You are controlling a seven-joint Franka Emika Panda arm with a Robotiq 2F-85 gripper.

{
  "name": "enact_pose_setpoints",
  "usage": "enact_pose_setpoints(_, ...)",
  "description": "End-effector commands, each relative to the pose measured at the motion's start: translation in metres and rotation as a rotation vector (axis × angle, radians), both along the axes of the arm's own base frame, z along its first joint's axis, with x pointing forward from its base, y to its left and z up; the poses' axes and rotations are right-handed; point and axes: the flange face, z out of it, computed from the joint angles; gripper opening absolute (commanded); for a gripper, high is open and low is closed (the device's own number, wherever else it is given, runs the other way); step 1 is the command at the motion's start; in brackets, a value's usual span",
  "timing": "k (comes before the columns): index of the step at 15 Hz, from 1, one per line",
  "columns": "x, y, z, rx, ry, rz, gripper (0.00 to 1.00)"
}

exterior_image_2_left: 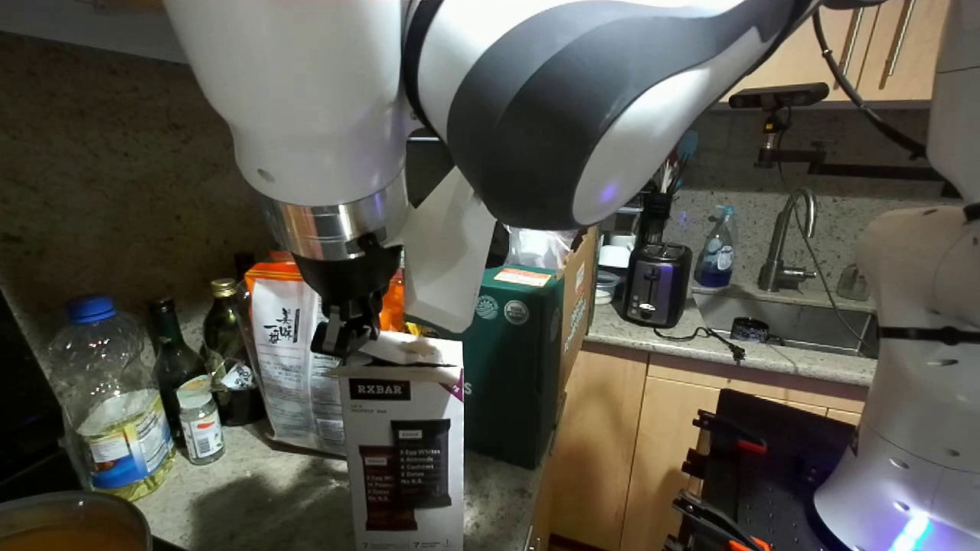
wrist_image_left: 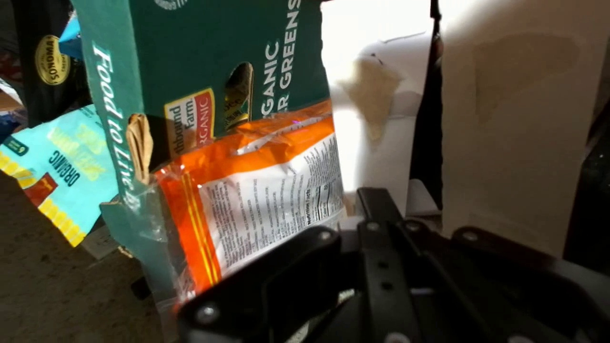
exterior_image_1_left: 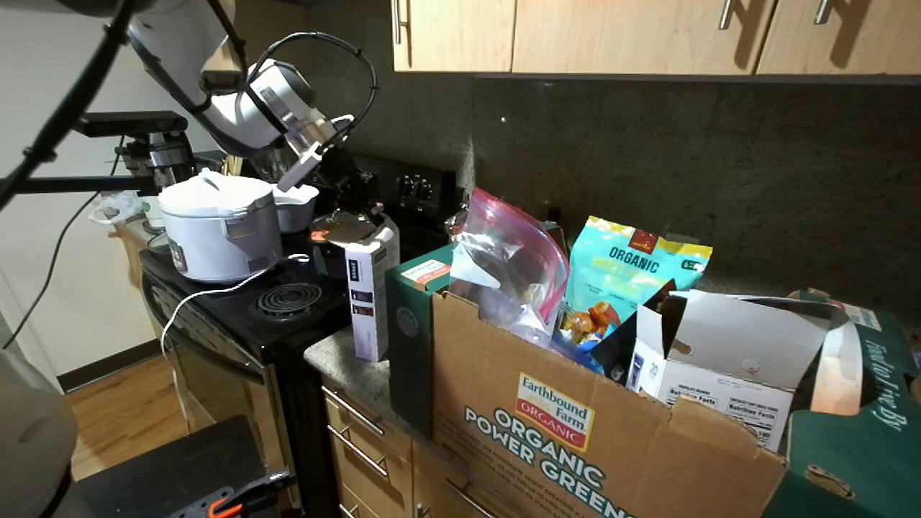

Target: Pick up the white box, put it on the table and open it

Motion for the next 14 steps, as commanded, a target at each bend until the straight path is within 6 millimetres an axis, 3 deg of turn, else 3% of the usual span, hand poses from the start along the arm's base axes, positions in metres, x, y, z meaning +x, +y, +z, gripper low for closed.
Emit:
enact_pose_setpoints(1, -0.002, -0.008, 0.017, -0.016, -0.030, -0.025, 0.00)
enact_pose_setpoints(5, 0.003, -0.017, 0.023, -0.005, -0.029, -0.037, 0.00)
enact_pose_setpoints(9, 0.007, -0.011, 0.021, 0.028, -0.002, -0.004, 0.00)
enact_pose_setpoints(10, 0.007, -0.008, 0.021, 0.033, 0.000, 0.001, 0.10)
enact_pose_setpoints(11, 0.005, -0.003, 0.019, 0.046, 0.009, 0.008, 0.27)
enact_pose_setpoints(14, -0.003, 0.008, 0.017, 0.087, 0.037, 0.009, 0.49)
